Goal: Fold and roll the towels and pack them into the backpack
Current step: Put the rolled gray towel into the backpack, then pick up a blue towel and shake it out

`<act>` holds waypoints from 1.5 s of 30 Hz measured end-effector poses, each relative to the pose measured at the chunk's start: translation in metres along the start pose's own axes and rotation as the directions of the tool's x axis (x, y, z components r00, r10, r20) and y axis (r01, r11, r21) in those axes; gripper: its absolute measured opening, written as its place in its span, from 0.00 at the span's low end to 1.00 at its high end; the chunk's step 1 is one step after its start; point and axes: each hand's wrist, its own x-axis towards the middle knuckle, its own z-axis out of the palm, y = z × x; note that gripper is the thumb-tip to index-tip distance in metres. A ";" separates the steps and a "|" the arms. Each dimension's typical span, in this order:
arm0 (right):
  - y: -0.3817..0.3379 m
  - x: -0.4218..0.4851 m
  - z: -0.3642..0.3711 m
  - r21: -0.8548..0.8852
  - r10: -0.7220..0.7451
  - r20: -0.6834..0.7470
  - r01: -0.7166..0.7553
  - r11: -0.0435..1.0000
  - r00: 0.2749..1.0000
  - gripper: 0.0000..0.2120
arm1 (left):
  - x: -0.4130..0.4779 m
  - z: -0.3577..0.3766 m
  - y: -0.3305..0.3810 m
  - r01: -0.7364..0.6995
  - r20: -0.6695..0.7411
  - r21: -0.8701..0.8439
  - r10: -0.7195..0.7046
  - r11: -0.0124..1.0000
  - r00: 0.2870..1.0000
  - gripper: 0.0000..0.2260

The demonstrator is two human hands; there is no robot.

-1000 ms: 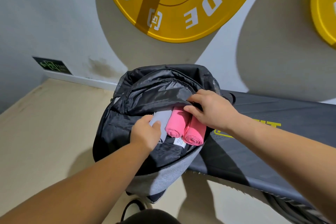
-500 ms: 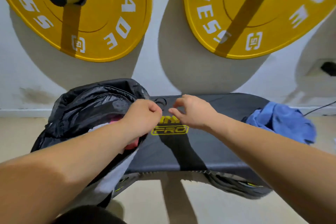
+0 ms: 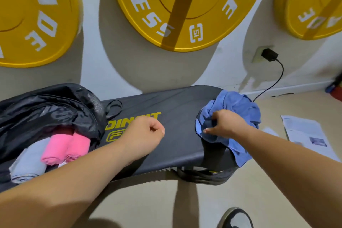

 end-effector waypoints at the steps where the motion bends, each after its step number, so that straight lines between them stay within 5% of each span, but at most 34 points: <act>1: -0.003 -0.001 0.004 -0.064 -0.020 -0.007 0.019 0.998 1.000 0.16 | 0.000 -0.001 -0.003 0.002 0.004 0.016 -0.002 1.000 1.000 0.09; 6: -0.024 0.021 0.009 -0.258 0.000 0.155 0.040 0.965 0.988 0.06 | -0.002 -0.006 -0.009 -0.040 0.041 0.088 0.036 0.995 0.998 0.08; 8: -0.028 0.024 0.007 -0.114 -0.007 0.106 0.019 0.993 0.994 0.02 | -0.004 -0.011 -0.009 -0.062 0.043 0.093 0.058 0.994 0.997 0.08; 10: -0.038 0.015 -0.003 0.154 -0.029 -0.126 0.049 0.987 0.992 0.05 | -0.006 -0.014 -0.009 -0.075 0.043 0.120 0.070 0.990 0.997 0.06; 12: -0.065 0.001 -0.020 0.434 0.007 -0.305 0.132 0.891 0.952 0.06 | -0.009 -0.019 -0.010 -0.076 0.028 0.137 0.073 0.988 0.997 0.05; 17: -0.149 -0.023 -0.064 0.722 -0.085 -0.316 0.298 0.625 0.945 0.10 | -0.013 -0.035 -0.009 -0.109 -0.054 0.089 0.114 0.990 0.992 0.32; 21: -0.186 -0.033 -0.083 0.888 -0.267 -0.227 0.312 0.339 0.937 0.17 | -0.009 -0.060 -0.015 -0.123 -0.244 -0.014 0.116 0.992 0.963 0.05; 24: -0.195 -0.027 -0.085 0.917 -0.320 -0.205 0.295 0.267 0.925 0.15 | -0.009 -0.082 -0.022 -0.109 -0.370 -0.104 0.063 0.989 0.927 0.06; 29: -0.198 -0.014 -0.067 0.859 -0.279 -0.146 0.261 0.440 0.949 0.23 | -0.010 -0.096 -0.028 -0.015 -0.421 -0.252 -0.096 0.968 0.902 0.06; 32: -0.180 0.010 -0.044 0.414 -0.193 -0.078 0.208 0.886 0.978 0.23 | -0.006 -0.096 -0.029 0.010 -0.401 -0.425 -0.199 0.905 0.894 0.06; 33: -0.171 0.015 -0.037 0.223 -0.145 -0.024 0.147 0.964 0.989 0.22 | -0.003 -0.094 -0.031 0.036 -0.382 -0.463 -0.236 0.886 0.893 0.06; 35: -0.149 0.021 -0.025 0.003 -0.029 0.091 0.029 1.000 0.995 0.20 | 0.003 -0.090 -0.033 0.078 -0.295 -0.595 -0.308 0.800 0.904 0.06; 37: -0.125 0.022 -0.017 -0.173 0.081 0.164 -0.052 0.983 0.983 0.21 | 0.011 -0.085 -0.029 0.111 -0.135 -0.787 -0.345 0.606 0.929 0.09; 40: -0.093 0.023 -0.002 -0.242 0.145 0.241 -0.085 0.966 0.960 0.21 | 0.022 -0.070 -0.016 0.154 0.022 -0.894 -0.304 0.421 0.953 0.12; 42: -0.076 0.022 0.002 -0.159 0.095 0.258 -0.055 0.986 0.962 0.18 | 0.025 -0.057 -0.012 0.128 -0.062 -0.827 -0.314 0.548 0.947 0.10; 45: -0.053 0.022 -0.001 -0.118 -0.027 0.130 0.043 0.992 0.991 0.09 | 0.022 -0.046 -0.018 -0.052 -0.164 -0.230 0.014 0.972 0.986 0.08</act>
